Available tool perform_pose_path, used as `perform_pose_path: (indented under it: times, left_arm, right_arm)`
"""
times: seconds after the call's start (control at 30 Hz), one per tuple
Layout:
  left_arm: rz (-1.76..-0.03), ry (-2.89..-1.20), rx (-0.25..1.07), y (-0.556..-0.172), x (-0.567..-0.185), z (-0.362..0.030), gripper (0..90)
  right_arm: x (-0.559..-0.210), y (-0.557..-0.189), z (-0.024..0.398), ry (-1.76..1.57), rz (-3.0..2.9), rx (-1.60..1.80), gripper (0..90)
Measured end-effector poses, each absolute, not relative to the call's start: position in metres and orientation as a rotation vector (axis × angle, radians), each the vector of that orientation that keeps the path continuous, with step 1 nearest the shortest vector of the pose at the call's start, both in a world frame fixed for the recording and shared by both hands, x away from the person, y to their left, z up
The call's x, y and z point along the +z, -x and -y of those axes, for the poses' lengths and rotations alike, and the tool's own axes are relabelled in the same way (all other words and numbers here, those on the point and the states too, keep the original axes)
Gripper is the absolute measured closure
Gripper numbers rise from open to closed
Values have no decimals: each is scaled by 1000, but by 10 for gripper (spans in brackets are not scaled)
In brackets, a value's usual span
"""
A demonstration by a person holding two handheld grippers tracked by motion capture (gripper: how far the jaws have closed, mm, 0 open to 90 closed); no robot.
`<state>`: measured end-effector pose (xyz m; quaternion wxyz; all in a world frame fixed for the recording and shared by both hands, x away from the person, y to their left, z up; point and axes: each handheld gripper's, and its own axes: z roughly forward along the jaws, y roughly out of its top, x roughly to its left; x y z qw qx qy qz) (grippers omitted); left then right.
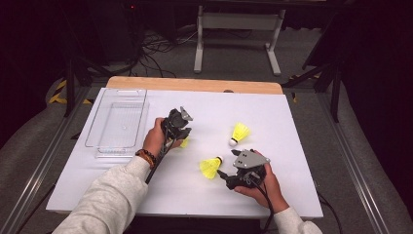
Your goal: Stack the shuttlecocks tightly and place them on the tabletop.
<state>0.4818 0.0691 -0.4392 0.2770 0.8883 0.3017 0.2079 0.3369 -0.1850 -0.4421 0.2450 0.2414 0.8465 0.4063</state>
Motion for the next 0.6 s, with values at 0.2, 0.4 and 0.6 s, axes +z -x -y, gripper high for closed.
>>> perform_pose_path:
  times: [0.2,0.4,0.6]
  left_arm:
    - [-797,-2342,574,-478,-435,-69,581]
    - [-755,-2304,590,-472,-424,-72,531]
    - [-667,-2242,590,-459,-407,-82,480]
  right_arm:
    - [-442,-337,185,-657,-2313,1110,189]
    - [-442,-336,183,-654,-2315,1116,184]
    - [-441,-336,183,-658,-2306,1115,184]
